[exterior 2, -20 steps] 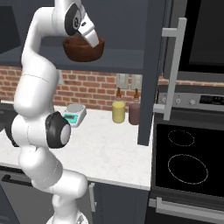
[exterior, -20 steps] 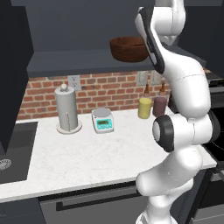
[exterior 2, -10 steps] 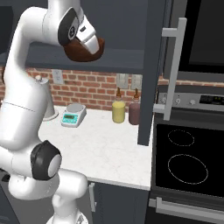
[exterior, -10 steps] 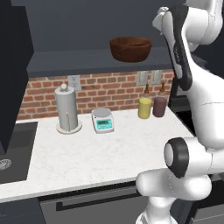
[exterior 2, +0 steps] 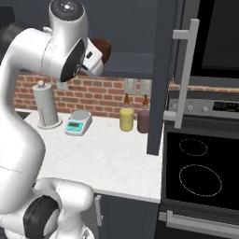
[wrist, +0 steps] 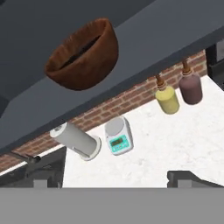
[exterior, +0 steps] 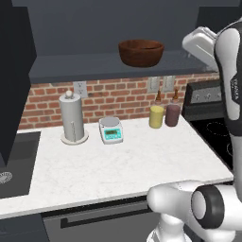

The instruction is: Pick up the bowls on the counter and stack them on top of one another in the open cabinet. Place the smaller bowl on top of the larger bowl.

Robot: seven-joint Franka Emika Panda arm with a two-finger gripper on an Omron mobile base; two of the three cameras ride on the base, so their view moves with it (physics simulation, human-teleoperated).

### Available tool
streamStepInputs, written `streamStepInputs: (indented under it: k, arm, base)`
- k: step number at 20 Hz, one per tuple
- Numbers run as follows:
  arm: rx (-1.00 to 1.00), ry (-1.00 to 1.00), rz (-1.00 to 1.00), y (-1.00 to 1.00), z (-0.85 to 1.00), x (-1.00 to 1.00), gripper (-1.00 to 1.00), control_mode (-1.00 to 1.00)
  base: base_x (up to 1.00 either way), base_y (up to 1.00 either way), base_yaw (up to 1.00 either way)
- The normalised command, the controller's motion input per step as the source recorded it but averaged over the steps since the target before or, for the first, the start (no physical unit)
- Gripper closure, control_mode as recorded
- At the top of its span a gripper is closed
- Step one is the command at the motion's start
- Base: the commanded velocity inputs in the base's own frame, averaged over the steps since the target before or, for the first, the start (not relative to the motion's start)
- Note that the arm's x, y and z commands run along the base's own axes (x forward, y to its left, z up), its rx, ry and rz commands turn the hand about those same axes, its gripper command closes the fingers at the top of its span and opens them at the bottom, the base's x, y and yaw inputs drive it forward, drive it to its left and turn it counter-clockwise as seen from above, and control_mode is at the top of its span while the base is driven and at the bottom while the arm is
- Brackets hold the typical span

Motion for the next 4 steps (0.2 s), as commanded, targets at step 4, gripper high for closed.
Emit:
streamStepInputs:
  k: [4]
  arm:
    - [-0.07, 0.02, 0.26, 0.02, -0.49, -0.55, -1.0, -1.0]
  base:
    - [0.0, 0.0, 0.0]
